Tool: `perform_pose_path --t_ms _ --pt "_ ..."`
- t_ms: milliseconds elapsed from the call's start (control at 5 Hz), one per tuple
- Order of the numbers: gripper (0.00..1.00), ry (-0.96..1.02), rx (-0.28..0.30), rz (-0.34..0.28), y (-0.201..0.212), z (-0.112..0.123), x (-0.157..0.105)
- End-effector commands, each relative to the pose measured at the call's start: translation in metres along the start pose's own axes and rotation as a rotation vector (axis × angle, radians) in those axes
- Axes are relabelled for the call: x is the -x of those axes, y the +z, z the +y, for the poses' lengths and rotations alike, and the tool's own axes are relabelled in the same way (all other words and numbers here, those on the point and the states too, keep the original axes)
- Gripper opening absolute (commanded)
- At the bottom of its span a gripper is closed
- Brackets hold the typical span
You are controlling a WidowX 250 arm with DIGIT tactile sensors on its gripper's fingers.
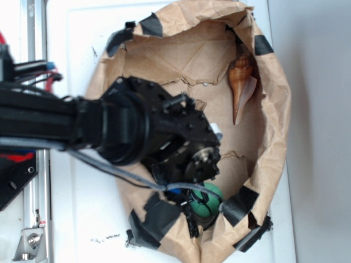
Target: Grab the blue ball.
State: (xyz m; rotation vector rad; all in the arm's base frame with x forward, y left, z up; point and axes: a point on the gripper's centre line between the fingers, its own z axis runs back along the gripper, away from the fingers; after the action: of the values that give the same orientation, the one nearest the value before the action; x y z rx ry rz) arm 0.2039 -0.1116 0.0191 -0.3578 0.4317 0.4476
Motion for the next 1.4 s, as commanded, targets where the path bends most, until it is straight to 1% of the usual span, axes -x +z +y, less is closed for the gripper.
perform_pose_path --t_ms 0,400,600,800,1000,1200 --pt "0.00 -0.047 0.000 0.012 -0.009 0.000 0.022" --pt "0.00 -0.053 0.006 -0.007 -0.001 0.000 0.019" --pt "0.00 -0.067 -0.001 -0.040 0.006 0.001 0.015" --pt "0.00 -0.120 -0.125 -0.231 0.027 0.004 0.013" --pt "0.00 -0.192 -0.267 -0.549 0.089 0.029 0.018" --pt "0.00 -0.198 -0.256 -0.657 0.147 0.053 0.036"
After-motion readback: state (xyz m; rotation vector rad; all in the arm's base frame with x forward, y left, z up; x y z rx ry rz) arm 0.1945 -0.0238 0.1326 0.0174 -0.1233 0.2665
